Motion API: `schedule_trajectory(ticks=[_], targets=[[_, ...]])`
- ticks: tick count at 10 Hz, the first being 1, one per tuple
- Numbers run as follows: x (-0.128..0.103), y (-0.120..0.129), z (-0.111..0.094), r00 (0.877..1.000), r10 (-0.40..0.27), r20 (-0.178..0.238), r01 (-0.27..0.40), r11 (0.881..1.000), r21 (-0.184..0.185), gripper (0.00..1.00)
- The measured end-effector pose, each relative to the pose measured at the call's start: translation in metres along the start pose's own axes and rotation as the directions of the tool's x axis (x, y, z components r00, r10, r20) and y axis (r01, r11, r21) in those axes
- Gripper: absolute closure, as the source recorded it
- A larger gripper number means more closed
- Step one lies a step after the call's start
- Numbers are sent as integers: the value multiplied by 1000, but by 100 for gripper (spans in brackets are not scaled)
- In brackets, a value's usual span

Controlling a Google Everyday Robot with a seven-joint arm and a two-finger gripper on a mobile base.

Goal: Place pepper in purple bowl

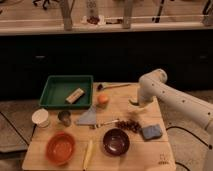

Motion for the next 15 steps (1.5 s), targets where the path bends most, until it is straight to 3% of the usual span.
schedule_trajectory(ticks=[8, 10, 12, 13, 15], targets=[[-5, 15, -34, 1000, -22, -23, 23, 999, 32, 99], [-5, 20, -43, 999, -22, -27, 23, 999, 47, 92], [-8, 21, -46, 999, -26, -29, 28, 998, 52, 92], [-8, 21, -46, 999, -25, -30, 27, 998, 53, 89], [-9, 23, -49, 999, -24, -31, 26, 998, 61, 67]])
